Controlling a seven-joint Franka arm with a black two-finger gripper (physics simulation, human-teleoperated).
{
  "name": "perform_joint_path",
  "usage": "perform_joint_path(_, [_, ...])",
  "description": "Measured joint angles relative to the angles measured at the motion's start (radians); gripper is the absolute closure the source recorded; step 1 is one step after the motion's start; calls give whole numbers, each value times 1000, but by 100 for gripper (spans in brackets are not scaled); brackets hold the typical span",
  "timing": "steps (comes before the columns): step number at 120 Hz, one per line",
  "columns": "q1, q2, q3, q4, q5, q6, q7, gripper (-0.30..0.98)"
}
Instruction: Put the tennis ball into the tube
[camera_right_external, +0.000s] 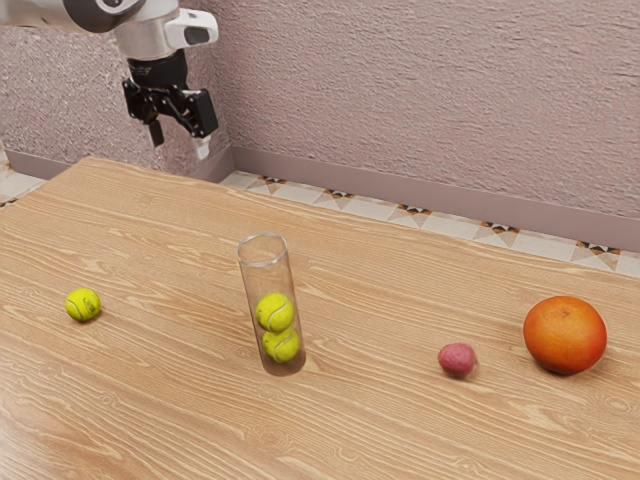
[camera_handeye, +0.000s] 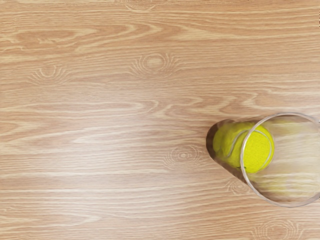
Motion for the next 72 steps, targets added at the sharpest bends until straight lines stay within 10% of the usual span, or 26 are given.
perform_joint_path(72, [-8,-116,84,-252,9,77,3,0])
